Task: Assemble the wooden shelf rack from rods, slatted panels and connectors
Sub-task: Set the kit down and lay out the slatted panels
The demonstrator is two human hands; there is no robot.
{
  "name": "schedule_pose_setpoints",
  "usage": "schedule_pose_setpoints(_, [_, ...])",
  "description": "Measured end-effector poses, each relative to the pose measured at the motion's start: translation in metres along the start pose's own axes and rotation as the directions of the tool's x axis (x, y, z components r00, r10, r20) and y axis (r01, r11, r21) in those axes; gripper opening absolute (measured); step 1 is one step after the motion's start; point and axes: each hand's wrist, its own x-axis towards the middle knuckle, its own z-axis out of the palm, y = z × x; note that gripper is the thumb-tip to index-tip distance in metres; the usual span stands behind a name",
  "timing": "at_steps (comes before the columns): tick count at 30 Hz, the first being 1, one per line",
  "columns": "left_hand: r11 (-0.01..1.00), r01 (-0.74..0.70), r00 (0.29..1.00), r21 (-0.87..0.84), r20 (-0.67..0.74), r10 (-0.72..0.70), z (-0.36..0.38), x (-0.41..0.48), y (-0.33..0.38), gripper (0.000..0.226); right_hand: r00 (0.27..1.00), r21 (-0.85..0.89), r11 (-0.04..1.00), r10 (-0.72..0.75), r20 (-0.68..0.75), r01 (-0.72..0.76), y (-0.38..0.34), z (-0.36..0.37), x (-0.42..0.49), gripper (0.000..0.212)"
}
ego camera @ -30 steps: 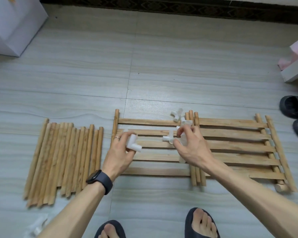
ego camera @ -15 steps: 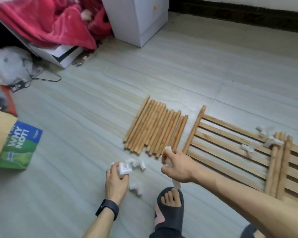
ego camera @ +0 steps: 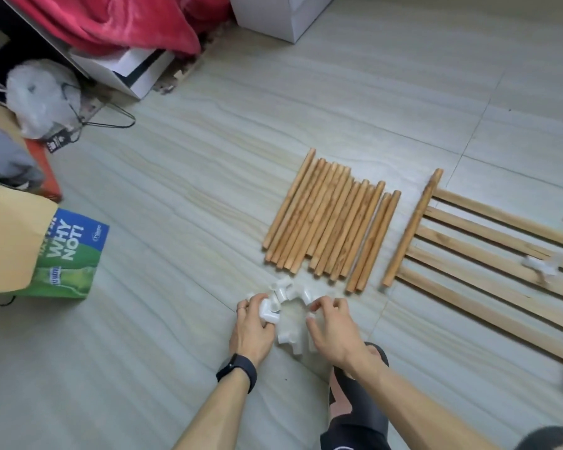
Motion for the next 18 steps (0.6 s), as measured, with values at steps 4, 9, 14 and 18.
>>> schedule_pose_setpoints(4, [1.0,-0.027,0.997,-0.008,0.066,0.028,0.005,0.006,0.014,0.061,0.996,0.068,0.996,-0.054,0.077,0.048,-0.002,-0.001,0.001,0.043])
schedule_pose_setpoints(9, [0.987,-0.068,0.989,0.142,0.14,0.048,-0.012,0.007,0.005,0.07,0.979,0.138,0.987,-0.109,0.173,0.086,-0.001,-0.026,-0.007,0.062])
schedule_pose_setpoints(14, [0.945,-0.124,0.988,0.302,0.122,0.091,-0.027,0.01,0.004,0.067,0.983,-0.03,0.991,-0.128,0.131,0.133,-0.002,-0.065,-0.009,0.051])
schedule_pose_setpoints(18, [0.934,-0.221,0.975,0.279,0.1,0.201,-0.036,0.013,0.043,0.061,0.978,-0.281,0.945,-0.126,0.166,0.169,-0.007,-0.11,-0.009,0.036])
